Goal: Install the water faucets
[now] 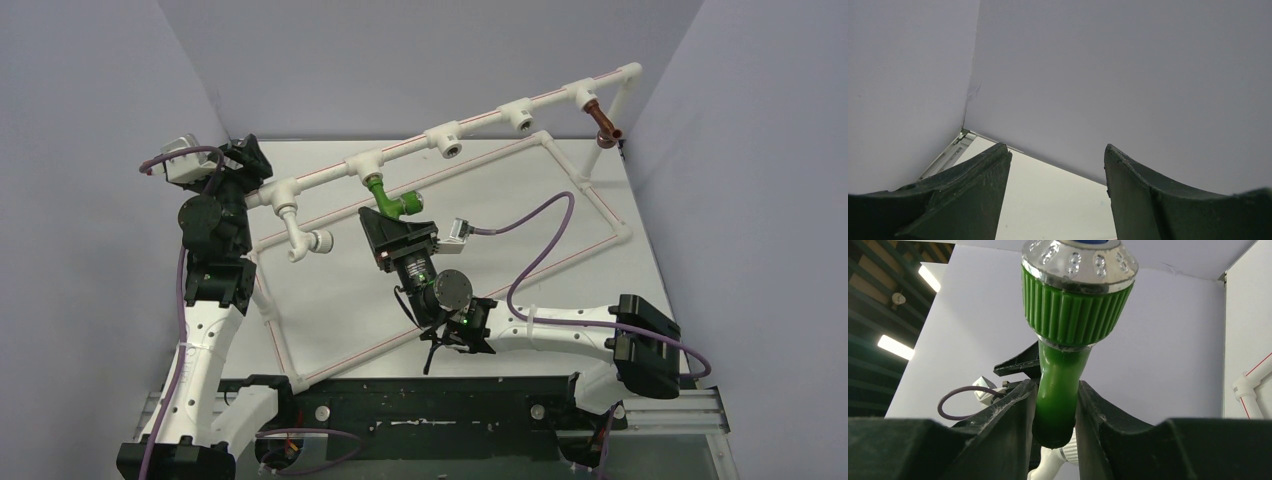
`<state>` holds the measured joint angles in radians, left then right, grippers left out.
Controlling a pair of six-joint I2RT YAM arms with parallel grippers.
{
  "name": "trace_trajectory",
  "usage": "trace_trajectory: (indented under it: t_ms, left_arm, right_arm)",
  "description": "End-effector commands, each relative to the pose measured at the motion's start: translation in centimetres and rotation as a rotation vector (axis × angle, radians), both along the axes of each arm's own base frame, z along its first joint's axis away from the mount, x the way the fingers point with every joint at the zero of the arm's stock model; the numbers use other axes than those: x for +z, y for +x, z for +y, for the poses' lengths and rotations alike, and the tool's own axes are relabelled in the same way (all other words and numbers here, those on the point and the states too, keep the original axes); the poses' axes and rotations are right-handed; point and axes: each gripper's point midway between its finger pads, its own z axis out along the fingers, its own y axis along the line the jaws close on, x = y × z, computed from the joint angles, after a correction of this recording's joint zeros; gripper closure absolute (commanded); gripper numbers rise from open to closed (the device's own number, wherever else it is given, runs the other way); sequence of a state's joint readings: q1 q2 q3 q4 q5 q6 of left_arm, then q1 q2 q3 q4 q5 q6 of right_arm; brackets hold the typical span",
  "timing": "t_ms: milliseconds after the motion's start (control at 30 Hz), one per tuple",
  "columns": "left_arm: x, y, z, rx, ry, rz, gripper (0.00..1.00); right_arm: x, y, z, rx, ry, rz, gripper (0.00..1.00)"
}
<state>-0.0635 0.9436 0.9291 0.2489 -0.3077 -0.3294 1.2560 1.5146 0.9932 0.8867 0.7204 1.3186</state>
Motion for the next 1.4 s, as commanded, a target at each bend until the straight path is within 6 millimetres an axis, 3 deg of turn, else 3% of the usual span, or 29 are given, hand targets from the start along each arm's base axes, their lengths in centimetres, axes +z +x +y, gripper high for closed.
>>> trace_trajectory:
  t_ms: [0,367,700,1033,1367]
  left_arm:
    - [-14.5,-0.3,-0.2,-0.019,0.063,0.483,0.34]
    - [-14.5,-0.4,-0.2,-0.017,0.065,0.484,0.34]
    - [-14.5,-0.4,-0.1,-0.014,0.068,0.485,0.34]
    - [-14.6,-0.4,0.0,-0.007,0.07,0.489,0.34]
    - [-14.9,-0.3,0.1,-0.004,0.072,0.501,0.34]
  right_arm:
    - [4.3,-0.5,-1.4,0.007,0.099,-0.047,0.64]
    - [4.5,-0.9,-1.5,0.019,0.087,-0.066,0.42]
    - [3.4,-2.2,-1.5,0.068,-0.016,-0.102,0.25]
    - [1.1,-4.3,-2.1,0.165,-0.212,-0.14,0.2]
    - [0.7,-5.2,-5.3,0.228,-0.466,-0.289,0.17]
